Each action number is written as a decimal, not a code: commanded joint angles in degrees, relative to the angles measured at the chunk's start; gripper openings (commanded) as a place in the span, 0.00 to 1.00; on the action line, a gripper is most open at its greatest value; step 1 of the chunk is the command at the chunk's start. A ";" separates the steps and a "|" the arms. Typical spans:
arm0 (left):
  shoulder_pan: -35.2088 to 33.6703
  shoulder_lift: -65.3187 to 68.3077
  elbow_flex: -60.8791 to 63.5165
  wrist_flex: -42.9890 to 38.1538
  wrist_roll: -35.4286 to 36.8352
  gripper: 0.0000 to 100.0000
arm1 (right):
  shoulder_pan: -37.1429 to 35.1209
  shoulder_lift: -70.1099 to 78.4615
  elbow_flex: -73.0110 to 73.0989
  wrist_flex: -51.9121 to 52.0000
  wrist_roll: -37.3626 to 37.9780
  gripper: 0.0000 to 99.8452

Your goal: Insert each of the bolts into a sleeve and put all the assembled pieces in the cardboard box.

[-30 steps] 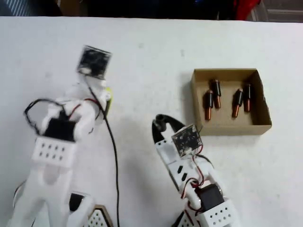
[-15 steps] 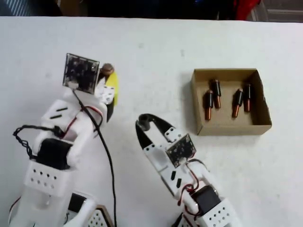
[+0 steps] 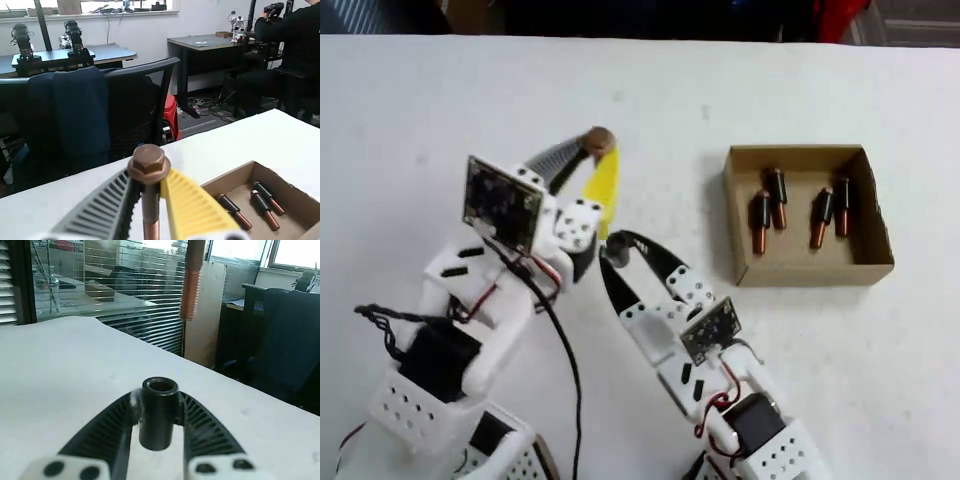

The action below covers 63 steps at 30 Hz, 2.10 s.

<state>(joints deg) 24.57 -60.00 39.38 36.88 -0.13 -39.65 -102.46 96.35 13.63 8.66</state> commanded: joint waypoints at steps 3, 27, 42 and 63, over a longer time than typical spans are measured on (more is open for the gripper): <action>2.07 -1.80 1.67 -2.02 0.44 0.02 | 4.88 -0.66 0.44 -1.45 -0.70 0.02; 6.11 -1.89 4.92 -2.02 5.45 0.02 | 6.81 -0.57 0.44 3.47 -5.45 0.02; 8.22 -1.89 8.97 -2.46 9.05 0.02 | 6.81 -0.66 0.44 3.30 -5.45 0.02; 10.68 -1.89 18.20 -2.02 8.79 0.02 | 6.90 -0.66 0.44 3.47 -5.45 0.02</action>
<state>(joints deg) 33.01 -61.23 58.02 35.91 8.13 -33.49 -102.46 96.35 17.05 3.65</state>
